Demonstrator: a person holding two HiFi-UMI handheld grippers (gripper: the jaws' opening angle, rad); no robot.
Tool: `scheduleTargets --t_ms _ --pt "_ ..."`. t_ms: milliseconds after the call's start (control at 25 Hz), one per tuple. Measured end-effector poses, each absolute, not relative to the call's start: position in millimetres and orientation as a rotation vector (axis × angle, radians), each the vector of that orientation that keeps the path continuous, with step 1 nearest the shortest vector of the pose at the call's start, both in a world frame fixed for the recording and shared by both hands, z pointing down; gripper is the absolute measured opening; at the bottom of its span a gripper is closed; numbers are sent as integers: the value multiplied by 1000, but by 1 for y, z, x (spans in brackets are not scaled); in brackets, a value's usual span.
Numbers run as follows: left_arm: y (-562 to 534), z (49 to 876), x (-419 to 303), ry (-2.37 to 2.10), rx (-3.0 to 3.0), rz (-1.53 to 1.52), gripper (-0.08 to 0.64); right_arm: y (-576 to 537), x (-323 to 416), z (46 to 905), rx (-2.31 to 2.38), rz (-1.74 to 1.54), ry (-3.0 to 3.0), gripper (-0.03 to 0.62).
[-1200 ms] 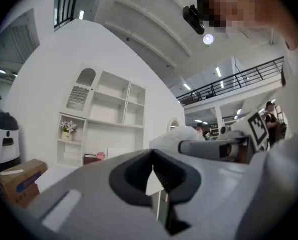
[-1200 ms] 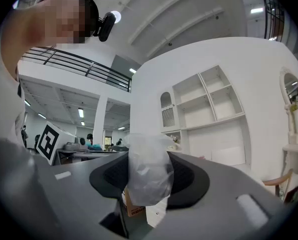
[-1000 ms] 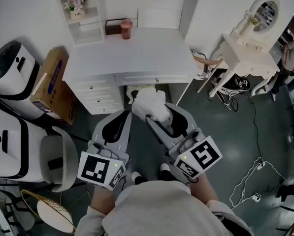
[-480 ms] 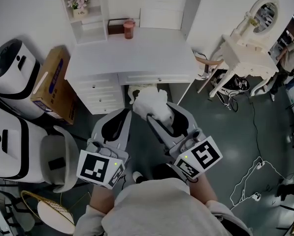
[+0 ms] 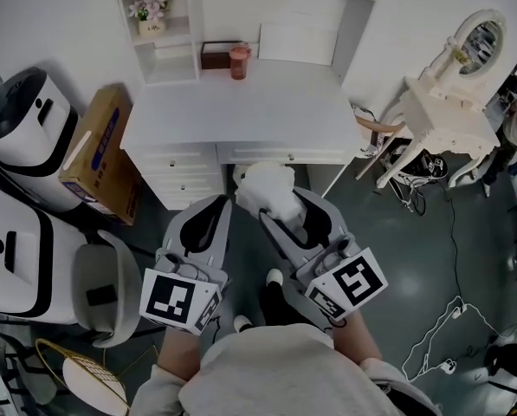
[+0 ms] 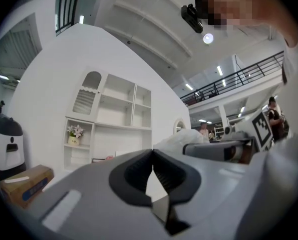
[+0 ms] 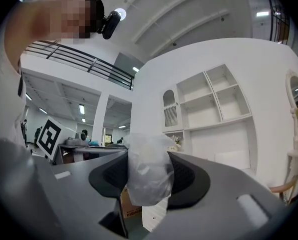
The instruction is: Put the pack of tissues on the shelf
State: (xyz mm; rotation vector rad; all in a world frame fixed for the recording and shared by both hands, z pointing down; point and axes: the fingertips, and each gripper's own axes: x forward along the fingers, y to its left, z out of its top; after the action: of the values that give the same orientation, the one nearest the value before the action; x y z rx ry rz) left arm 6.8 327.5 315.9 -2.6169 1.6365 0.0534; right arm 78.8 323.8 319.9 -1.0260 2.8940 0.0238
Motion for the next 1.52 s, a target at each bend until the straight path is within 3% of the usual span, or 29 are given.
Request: scheduleTargets --t_ms 440,840,1520 --pt "230 300 -6 1757 -2511 108 2 221 71 305 -894 53 2935 210" --pt "164 295 29 1791 -2491 124 2 153 104 299 -845 42 2939 210" --pt "115 296 62 1850 -2452 121 2 100 136 308 -753 -3 2943 210"
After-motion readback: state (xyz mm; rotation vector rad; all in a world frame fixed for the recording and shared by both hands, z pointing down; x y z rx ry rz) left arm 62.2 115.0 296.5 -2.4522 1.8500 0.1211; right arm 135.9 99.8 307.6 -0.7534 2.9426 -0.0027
